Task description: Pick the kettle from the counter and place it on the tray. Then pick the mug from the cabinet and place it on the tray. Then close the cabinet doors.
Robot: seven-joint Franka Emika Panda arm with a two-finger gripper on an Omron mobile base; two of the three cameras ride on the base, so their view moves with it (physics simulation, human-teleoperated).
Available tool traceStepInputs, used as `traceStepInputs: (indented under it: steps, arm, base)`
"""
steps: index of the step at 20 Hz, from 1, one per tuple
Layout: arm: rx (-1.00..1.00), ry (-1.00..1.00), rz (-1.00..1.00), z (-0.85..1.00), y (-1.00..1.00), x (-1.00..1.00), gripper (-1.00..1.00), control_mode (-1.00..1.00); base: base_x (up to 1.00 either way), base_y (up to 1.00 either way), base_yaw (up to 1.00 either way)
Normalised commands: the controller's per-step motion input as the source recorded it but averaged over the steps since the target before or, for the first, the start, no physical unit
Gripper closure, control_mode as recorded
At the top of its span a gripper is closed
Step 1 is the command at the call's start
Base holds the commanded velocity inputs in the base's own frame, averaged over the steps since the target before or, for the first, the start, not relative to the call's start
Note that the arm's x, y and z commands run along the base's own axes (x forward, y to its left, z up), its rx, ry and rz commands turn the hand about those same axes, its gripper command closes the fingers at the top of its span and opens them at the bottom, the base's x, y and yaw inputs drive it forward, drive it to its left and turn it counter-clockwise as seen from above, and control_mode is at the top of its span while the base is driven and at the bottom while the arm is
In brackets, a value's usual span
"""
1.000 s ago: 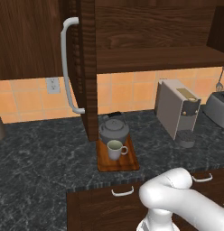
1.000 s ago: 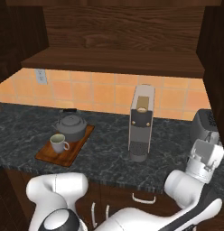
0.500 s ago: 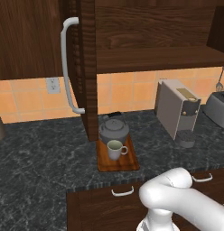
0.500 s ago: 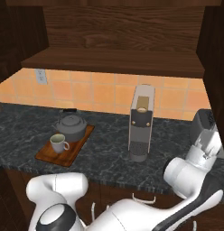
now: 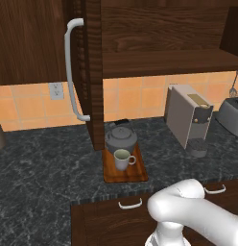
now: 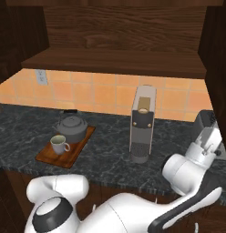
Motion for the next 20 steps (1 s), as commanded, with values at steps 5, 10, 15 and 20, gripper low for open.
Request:
traceStepInputs:
  steps: [5, 10, 15, 20]
  arm:
    - [0.00, 0.02, 0.11, 0.00, -0.03, 0.26, 1.00, -1.00]
    - [0.01, -0.09, 0.13, 0.11, -0.22, 0.08, 1.00, -1.00]
    - [0.01, -0.23, 0.15, 0.52, -0.05, 0.00, 1.00, -1.00]
    - [0.00, -0.28, 0.16, 0.47, 0.00, 0.06, 1.00, -1.00]
  base:
    - [0.00, 0.00, 0.00]
    - [0.00, 0.00, 0.00]
    - [0.00, 0.00, 0.00]
    - [0.00, 0.00, 0.00]
